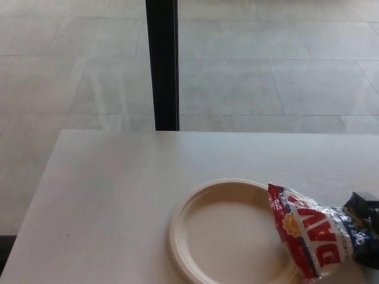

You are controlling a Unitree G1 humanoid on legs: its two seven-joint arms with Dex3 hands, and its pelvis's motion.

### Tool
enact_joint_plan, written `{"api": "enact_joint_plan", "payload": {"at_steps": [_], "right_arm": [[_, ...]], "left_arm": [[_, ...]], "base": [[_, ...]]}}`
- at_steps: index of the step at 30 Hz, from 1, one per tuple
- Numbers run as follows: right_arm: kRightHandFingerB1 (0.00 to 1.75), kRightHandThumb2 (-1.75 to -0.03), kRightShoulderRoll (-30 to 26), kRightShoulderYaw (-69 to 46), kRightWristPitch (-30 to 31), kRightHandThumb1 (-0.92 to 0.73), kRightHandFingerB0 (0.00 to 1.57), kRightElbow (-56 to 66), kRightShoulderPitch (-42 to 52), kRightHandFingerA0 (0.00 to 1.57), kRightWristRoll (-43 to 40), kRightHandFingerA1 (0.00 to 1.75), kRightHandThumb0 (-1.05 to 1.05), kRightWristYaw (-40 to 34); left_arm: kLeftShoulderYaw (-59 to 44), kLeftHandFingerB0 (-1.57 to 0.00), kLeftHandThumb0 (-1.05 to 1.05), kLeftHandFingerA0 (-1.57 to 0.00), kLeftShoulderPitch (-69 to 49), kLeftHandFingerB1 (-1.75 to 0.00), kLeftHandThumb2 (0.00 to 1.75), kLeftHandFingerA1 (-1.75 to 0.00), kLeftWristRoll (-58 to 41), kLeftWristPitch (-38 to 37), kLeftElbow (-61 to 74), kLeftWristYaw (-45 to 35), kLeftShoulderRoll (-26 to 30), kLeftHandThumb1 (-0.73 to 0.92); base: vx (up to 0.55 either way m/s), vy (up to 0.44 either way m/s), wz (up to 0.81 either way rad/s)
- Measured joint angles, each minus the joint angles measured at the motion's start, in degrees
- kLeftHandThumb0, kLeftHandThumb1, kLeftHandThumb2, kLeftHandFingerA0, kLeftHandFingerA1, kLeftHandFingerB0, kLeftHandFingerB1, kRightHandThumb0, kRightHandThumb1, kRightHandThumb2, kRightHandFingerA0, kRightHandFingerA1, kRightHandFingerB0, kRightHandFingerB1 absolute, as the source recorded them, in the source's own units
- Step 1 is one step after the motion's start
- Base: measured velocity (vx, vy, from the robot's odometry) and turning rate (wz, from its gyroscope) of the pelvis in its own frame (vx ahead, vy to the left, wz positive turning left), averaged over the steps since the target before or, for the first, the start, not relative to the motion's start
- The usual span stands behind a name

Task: The robot uses its right hand to pick up a bag of sunflower seeds kept in the middle of the desk and tilts it over a plate kept next to it to pour out a few seeds and then puts the bag of seeds back on the desk

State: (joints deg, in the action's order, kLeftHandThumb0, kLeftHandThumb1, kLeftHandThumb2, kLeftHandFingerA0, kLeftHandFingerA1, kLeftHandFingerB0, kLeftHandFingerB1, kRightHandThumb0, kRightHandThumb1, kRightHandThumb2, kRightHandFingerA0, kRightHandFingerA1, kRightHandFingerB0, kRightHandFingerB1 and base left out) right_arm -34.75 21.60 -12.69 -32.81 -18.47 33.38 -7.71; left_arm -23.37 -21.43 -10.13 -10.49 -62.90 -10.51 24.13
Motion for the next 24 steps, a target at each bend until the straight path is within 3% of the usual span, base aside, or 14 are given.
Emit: {"api": "enact_joint_plan", "payload": {"at_steps": [1, 2, 3, 4, 5, 7, 8, 9, 10, 12, 13, 15, 16, 24], "right_arm": [[1.64, -0.99, 0.49, -0.57, 0.69, -0.58, 0.73, 0.66, 0.29, 0.97, -0.07, 1.75, -0.30, 0.21], [1.67, -1.01, 1.02, -1.19, 1.24, -0.64, 0.70, 1.11, 0.54, 0.95, -0.10, 1.75, -0.33, 0.25], [1.38, -1.02, 1.53, -1.92, 1.83, -0.64, 0.74, 1.67, 0.76, 1.00, -0.18, 1.75, -0.31, 0.37], [1.38, -1.03, 2.11, -2.61, 2.51, -0.64, 0.77, 2.31, 0.87, 0.99, -0.29, 1.75, -0.33, 0.57], [1.38, -1.03, 2.87, -3.48, 3.36, -0.64, 0.77, 3.33, 0.91, 0.99, -0.38, 1.75, -0.33, 0.85], [1.59, -1.06, 3.63, -4.54, 4.40, -0.62, 0.76, 4.77, 0.90, 0.97, -0.41, 1.75, -0.34, 1.17], [1.65, -1.07, 3.89, -4.99, 4.82, -0.62, 0.75, 5.46, 0.88, 0.95, -0.46, 1.75, -0.33, 1.34], [1.66, -1.09, 4.13, -5.44, 5.31, -0.59, 0.75, 6.31, 0.88, 0.94, -0.50, 1.75, -0.33, 1.67], [1.65, -1.10, 4.19, -5.60, 5.53, -0.57, 0.78, 6.79, 0.88, 0.96, -0.50, 1.75, -0.33, 1.87], [1.56, -1.12, 4.37, -6.24, 6.60, -0.55, 0.81, 9.10, 0.84, 0.98, -0.53, 1.75, -0.32, 3.01], [1.53, -1.09, 4.40, -6.47, 7.07, -0.55, 0.81, 10.16, 0.81, 0.97, -0.52, 1.75, -0.32, 3.55], [1.53, -1.09, 4.39, -6.55, 7.64, -0.55, 0.81, 11.56, 0.70, 0.97, -0.44, 1.75, -0.32, 4.38], [1.51, -1.09, 4.39, -6.56, 7.86, -0.54, 0.81, 12.08, 0.66, 0.97, -0.37, 1.75, -0.31, 4.71], [1.52, -1.05, 3.58, -6.57, 11.35, -0.55, 0.78, 18.19, -0.73, 0.93, 0.22, 1.75, -0.28, 9.92]], "left_arm": [[0.01, -0.37, -0.35, -0.43, -0.04, -0.65, 0.99, -0.71, 0.01, -0.01, 0.02, 0.00, 0.00, 0.46], [0.01, -0.39, -0.38, -0.43, -0.03, -0.64, 0.77, -0.75, 0.02, -0.02, -0.06, 0.00, 0.00, 0.57], [0.00, -0.36, -0.36, -0.43, -0.04, -0.65, 0.99, -0.72, 0.01, -0.05, -0.15, 0.00, 0.00, 0.46], [0.01, -0.39, -0.36, -0.44, -0.05, -0.65, 0.78, -0.77, 0.01, -0.07, -0.27, 0.00, 0.00, 0.58], [0.00, -0.39, -0.36, -0.44, -0.10, -0.65, 0.78, -0.77, 0.00, -0.14, -0.29, -0.01, 0.00, 0.58], [-0.07, -0.38, -0.36, -0.43, -0.14, -0.63, 0.77, -0.75, -0.03, -0.25, -0.06, -0.04, 0.00, 0.59], [-0.10, -0.36, -0.36, -0.42, -0.14, -0.65, 0.99, -0.71, -0.05, -0.25, -0.10, -0.05, 0.00, 0.45], [-0.14, -0.39, -0.37, -0.43, -0.06, -0.65, 0.77, -0.75, -0.05, -0.26, -0.51, -0.05, 0.01, 0.57], [-0.18, -0.36, -0.37, -0.42, 0.01, -0.65, 0.99, -0.71, -0.06, -0.26, -0.79, -0.05, 0.02, 0.44], [-0.25, -0.36, -0.37, -0.41, 0.05, -0.66, 0.99, -0.72, -0.06, -0.26, -1.18, -0.05, 0.02, 0.43], [-0.39, -0.37, -0.38, -0.44, 0.07, -0.65, 0.80, -0.77, -0.11, -0.26, -1.19, -0.08, 0.02, 0.55], [-0.68, -0.37, -0.38, -0.44, -0.18, -0.65, 0.80, -0.77, -0.24, -0.26, -0.77, -0.14, 0.01, 0.55], [-0.70, -0.35, -0.39, -0.42, -0.33, -0.65, 1.01, -0.72, -0.24, -0.26, -0.49, -0.14, 0.01, 0.45], [-1.08, -0.38, -0.34, -0.43, -0.70, -0.67, 0.99, -0.73, -0.32, -0.24, 0.39, -0.13, 0.02, 0.45]], "base": [[0.00, 0.000, 0.00], [0.00, 0.000, 0.00], [0.00, 0.000, 0.00], [0.00, 0.000, 0.00], [0.00, 0.000, 0.00], [0.00, 0.000, 0.00], [0.00, 0.000, 0.00], [0.00, 0.000, 0.00], [0.00, 0.000, 0.00], [0.00, 0.000, 0.00], [0.00, 0.000, 0.00], [0.00, 0.000, 0.00], [0.00, 0.000, 0.00], [0.00, 0.000, 0.00]]}}
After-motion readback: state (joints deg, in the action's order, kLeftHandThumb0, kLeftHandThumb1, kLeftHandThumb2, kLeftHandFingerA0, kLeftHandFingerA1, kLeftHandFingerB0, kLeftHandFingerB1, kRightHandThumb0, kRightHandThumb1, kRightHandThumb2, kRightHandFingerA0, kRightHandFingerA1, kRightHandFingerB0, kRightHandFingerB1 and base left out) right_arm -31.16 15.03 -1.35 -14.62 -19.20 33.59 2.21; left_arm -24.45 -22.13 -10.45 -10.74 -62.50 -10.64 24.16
